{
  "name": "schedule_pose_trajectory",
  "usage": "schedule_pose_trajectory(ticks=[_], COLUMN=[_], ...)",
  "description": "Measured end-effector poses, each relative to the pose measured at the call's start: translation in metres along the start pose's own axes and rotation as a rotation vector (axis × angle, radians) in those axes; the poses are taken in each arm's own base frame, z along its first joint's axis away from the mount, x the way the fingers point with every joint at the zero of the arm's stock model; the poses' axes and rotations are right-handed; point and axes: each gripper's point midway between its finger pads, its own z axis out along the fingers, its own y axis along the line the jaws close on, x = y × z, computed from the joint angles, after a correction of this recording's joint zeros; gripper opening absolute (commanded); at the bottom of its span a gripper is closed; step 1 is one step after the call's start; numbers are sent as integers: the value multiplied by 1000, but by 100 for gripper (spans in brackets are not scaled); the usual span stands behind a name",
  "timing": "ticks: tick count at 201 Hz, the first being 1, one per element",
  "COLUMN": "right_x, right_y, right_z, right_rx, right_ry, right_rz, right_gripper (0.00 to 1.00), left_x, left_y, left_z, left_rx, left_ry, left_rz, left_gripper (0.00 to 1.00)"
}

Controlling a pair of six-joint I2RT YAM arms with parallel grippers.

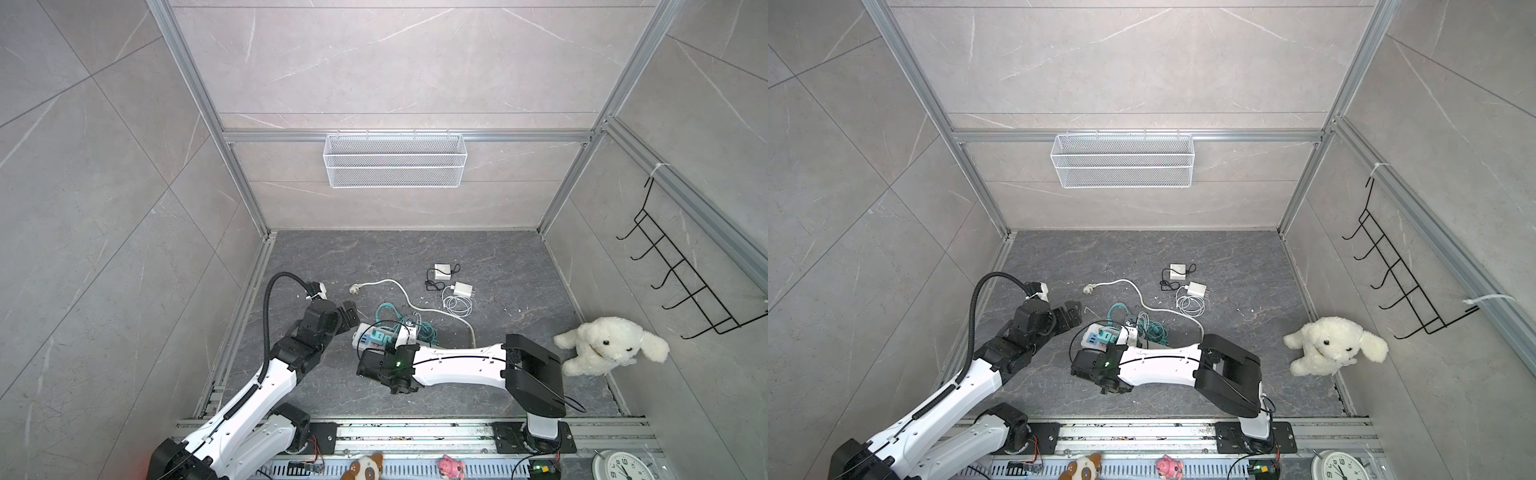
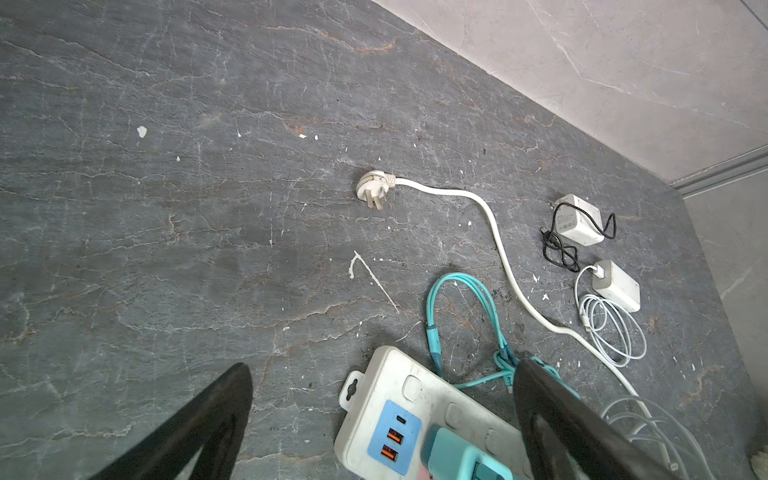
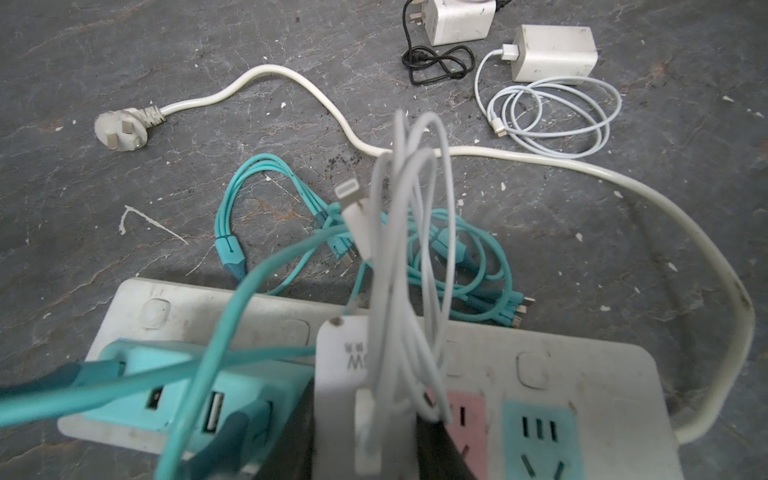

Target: Insert the plug

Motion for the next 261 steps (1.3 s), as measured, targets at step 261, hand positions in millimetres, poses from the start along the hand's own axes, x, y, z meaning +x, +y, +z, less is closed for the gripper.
schedule_pose_trajectory(ticks=[261], right_x=[13], right_y=[0], right_z=[6], right_rx=[10], right_ry=[-78], right_rz=[22], right_gripper=[1], left_x=[-13], left_y=[15], left_z=[-21], left_rx=[-54], left_ry=[-73], left_rz=[5], left_gripper=[100])
